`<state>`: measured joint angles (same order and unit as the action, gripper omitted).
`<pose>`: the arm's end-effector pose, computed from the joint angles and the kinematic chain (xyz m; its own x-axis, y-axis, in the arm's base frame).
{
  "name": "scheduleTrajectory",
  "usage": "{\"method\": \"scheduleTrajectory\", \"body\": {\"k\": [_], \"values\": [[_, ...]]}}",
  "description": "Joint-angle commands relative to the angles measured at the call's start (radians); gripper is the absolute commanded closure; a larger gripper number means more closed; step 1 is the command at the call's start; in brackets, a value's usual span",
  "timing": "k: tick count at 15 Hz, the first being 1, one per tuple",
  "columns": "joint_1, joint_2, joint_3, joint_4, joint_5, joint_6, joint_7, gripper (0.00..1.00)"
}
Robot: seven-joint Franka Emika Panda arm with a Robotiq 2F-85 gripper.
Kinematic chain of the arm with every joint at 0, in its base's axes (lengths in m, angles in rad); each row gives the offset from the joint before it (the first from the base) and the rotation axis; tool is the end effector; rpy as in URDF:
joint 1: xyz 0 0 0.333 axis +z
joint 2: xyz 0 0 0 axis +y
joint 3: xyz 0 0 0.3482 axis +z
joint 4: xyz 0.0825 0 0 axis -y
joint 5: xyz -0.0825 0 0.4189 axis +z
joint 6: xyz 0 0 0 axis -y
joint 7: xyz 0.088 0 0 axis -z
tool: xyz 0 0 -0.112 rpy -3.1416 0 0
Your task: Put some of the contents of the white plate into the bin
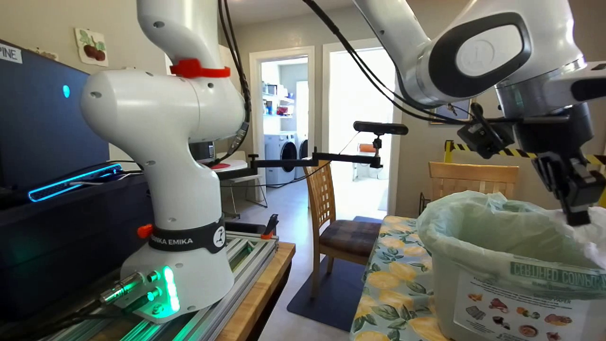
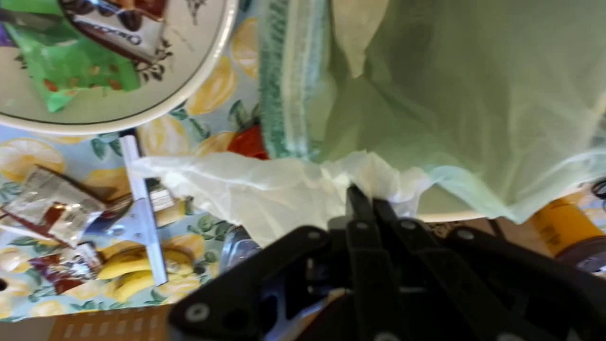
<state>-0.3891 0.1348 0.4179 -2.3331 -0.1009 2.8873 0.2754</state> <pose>0.5798 0.0206 0.3314 0.8967 -0.1764 0.4060 -0.1460 -0.9837 -0.1050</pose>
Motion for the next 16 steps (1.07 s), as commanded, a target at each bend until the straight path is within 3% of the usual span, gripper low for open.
{"method": "scheduleTrajectory", "body": {"k": [1, 2, 3, 4, 5, 6, 8, 12, 13, 14, 16], "values": [[-0.082, 0.015, 0.152, 0.035, 0.275, -0.065, -0.258, 0.99], [-0.091, 0.010, 0.176, 0.043, 0.346, -0.103, -0.317, 0.99], [-0.093, 0.003, 0.186, 0.054, 0.392, -0.174, -0.337, 0.71], [-0.091, -0.008, 0.181, 0.056, 0.410, -0.227, -0.343, 0.70], [0.088, -0.050, -0.032, 0.028, 0.365, -0.243, -0.273, 0.64], [0.095, -0.078, -0.077, -0.007, 0.264, -0.230, -0.172, 0.56], [0.161, -0.099, -0.232, -0.055, 0.187, -0.131, -0.152, 0.41], [0.178, -0.107, -0.476, -0.155, -0.102, -0.010, 0.031, 0.12], [0.152, -0.100, -0.507, -0.159, -0.194, -0.007, 0.099, 0.04], [0.172, -0.093, -0.575, -0.151, -0.279, -0.022, 0.166, 0.01], [0.171, -0.062, -0.645, -0.133, -0.457, -0.081, 0.324, 0.00]]}}
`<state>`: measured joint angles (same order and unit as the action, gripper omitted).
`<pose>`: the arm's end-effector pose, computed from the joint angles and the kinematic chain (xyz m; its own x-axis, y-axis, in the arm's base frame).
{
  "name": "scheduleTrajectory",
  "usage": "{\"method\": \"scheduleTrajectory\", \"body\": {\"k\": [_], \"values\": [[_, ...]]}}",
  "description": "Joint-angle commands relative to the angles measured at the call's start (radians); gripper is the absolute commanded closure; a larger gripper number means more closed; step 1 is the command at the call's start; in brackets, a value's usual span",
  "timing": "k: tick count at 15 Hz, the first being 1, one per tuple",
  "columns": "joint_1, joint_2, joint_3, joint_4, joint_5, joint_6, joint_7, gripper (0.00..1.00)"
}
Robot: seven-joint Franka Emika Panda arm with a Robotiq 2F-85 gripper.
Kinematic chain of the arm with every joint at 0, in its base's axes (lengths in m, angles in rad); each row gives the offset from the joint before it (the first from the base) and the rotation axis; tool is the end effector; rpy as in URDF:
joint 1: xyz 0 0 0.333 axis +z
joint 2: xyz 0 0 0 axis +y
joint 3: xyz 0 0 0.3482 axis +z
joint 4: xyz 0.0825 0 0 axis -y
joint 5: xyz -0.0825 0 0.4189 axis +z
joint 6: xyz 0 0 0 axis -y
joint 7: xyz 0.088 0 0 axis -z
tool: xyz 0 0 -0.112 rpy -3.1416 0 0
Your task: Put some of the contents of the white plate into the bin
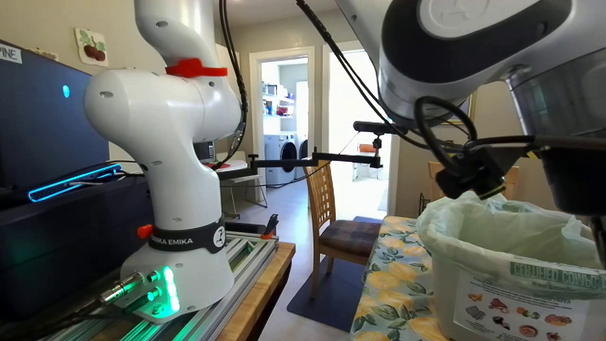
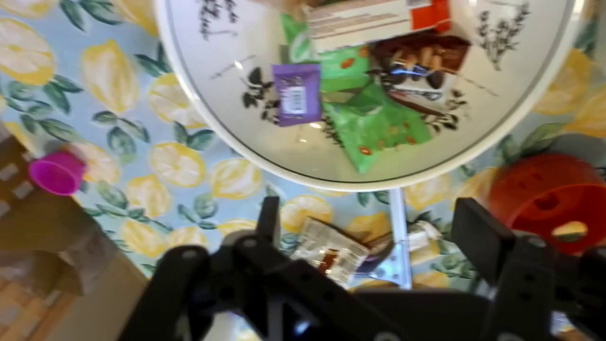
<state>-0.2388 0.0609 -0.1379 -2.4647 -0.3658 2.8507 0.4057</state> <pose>0.4990 -0.1775 0.3014 0.8538 -0.3922 0.3424 -0.4443 -0.8917 0.0866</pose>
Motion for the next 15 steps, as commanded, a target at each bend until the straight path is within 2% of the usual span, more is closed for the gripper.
{"method": "scheduleTrajectory", "body": {"k": [1, 2, 4, 6, 8, 10, 11, 15], "values": [[0.025, 0.029, -0.109, 0.002, -0.263, -0.082, 0.267, 0.00], [0.048, 0.040, -0.122, -0.015, -0.302, -0.100, 0.330, 0.00], [0.053, 0.068, -0.110, -0.050, -0.257, -0.087, 0.333, 0.00], [0.063, 0.113, -0.099, -0.083, -0.174, -0.013, 0.286, 0.00], [0.078, 0.169, -0.107, -0.099, -0.148, 0.088, 0.217, 0.00], [0.112, 0.228, -0.144, -0.091, -0.161, 0.173, 0.174, 0.00], [0.066, 0.259, -0.111, -0.073, -0.225, 0.205, 0.194, 0.00], [0.065, 0.329, -0.115, -0.052, -0.241, 0.270, 0.173, 0.00]]}}
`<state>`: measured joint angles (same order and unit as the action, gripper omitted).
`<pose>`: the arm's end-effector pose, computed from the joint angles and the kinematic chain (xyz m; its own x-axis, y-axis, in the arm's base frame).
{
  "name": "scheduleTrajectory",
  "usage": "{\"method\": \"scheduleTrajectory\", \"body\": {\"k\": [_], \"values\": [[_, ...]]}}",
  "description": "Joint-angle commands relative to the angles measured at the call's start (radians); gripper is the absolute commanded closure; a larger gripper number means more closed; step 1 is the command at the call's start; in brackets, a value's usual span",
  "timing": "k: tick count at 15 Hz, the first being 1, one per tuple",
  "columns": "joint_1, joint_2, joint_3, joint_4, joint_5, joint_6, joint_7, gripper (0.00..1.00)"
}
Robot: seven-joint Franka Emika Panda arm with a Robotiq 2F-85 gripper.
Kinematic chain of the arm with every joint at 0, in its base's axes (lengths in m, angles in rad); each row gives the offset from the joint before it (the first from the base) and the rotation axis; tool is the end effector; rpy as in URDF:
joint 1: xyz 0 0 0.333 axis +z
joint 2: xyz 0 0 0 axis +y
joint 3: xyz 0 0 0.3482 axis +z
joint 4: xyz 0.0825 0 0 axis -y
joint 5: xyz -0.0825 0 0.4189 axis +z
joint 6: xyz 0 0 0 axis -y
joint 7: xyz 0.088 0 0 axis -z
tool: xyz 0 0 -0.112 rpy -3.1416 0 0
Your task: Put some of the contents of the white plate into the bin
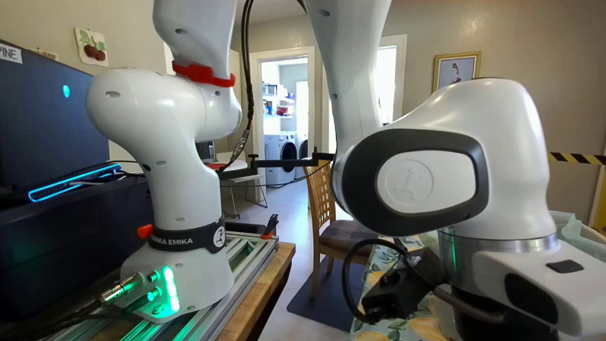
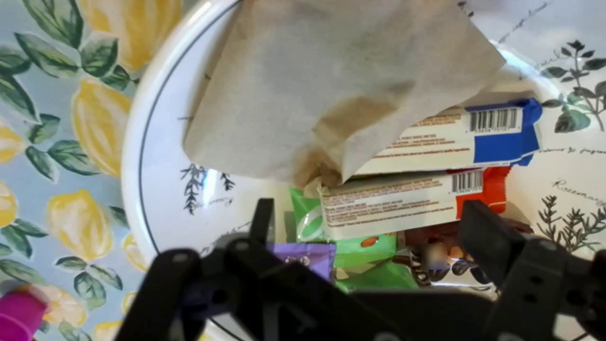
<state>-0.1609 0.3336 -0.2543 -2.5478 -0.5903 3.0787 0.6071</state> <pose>0.4503 -0.1581 0.1569 0.8984 -0.3815 0.2175 -0.4113 -0.9045 0.1125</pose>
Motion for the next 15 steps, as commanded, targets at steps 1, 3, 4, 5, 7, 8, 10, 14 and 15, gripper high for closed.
{"method": "scheduleTrajectory", "body": {"k": [1, 3, 4, 5, 7, 8, 10, 14, 15], "values": [[-0.030, 0.059, 0.030, 0.025, 0.014, 0.027, -0.023, 0.00], [-0.033, 0.062, 0.045, 0.025, 0.039, -0.020, -0.005, 0.00], [-0.032, 0.066, 0.045, 0.027, 0.040, -0.026, -0.003, 0.00], [-0.036, 0.070, 0.047, 0.028, 0.040, -0.022, -0.007, 0.00], [-0.026, 0.084, 0.030, 0.038, 0.027, -0.011, -0.004, 0.00], [-0.012, 0.090, 0.013, 0.044, 0.015, -0.001, 0.001, 0.00], [-0.005, 0.114, -0.005, 0.069, -0.010, 0.030, -0.012, 0.00], [-0.021, 0.164, 0.033, 0.135, -0.006, -0.014, -0.084, 0.00], [-0.022, 0.118, 0.026, 0.078, 0.004, 0.018, -0.061, 0.00]]}}
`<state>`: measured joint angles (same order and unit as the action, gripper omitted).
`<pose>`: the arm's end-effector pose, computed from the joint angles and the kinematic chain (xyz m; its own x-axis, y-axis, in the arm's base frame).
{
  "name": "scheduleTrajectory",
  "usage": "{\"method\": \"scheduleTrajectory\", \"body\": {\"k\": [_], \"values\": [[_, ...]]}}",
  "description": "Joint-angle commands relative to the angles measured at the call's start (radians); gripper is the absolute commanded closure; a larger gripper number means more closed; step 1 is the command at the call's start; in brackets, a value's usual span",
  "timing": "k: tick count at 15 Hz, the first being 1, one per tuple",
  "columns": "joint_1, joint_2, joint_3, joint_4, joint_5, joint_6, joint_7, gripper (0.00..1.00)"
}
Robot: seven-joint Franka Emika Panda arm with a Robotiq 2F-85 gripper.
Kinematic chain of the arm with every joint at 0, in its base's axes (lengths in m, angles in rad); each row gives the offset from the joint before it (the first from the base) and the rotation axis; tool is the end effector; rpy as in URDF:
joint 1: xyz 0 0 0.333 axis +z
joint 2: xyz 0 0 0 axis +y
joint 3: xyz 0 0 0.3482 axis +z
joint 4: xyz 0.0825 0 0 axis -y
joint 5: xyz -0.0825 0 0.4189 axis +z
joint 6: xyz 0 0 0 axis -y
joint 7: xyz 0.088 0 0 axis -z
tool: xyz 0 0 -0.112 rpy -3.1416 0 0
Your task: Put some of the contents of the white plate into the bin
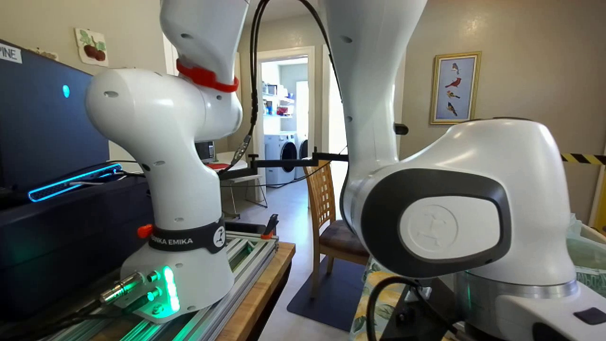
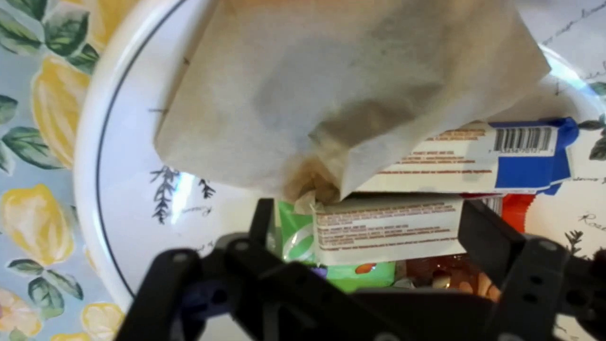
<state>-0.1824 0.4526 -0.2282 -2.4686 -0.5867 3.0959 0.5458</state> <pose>0.4661 -0.1635 0.1228 0.9302 -0.3168 0.1853 -0.3429 -0.9302 0.1312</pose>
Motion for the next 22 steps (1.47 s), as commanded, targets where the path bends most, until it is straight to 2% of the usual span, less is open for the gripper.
{"method": "scheduleTrajectory", "body": {"k": [1, 2, 3, 4, 6, 9, 10, 11, 16, 18, 21, 22], "values": [[0.002, 0.012, 0.002, 0.015, 0.000, -0.011, -0.001, 0.00], [0.003, 0.023, 0.002, 0.025, 0.000, -0.014, -0.001, 0.00], [0.068, 0.036, -0.075, 0.042, -0.008, 0.029, 0.070, 0.00], [0.068, 0.036, -0.086, 0.044, 0.013, 0.047, 0.103, 0.00], [0.130, 0.049, -0.175, 0.056, 0.021, 0.099, 0.174, 0.00], [0.150, 0.054, -0.210, 0.052, 0.071, 0.124, 0.258, 0.00], [0.135, 0.060, -0.193, 0.048, 0.086, 0.133, 0.273, 0.00], [0.143, 0.066, -0.174, 0.035, 0.251, 0.137, 0.166, 0.00], [0.027, 0.080, 0.028, 0.047, 0.596, 0.115, 0.053, 0.00], [-0.013, 0.088, 0.093, 0.058, 0.680, 0.109, 0.011, 0.00], [-0.036, 0.094, 0.134, 0.069, 0.759, 0.088, -0.043, 0.00], [-0.039, 0.098, 0.140, 0.072, 0.776, 0.090, -0.060, 0.03]]}}
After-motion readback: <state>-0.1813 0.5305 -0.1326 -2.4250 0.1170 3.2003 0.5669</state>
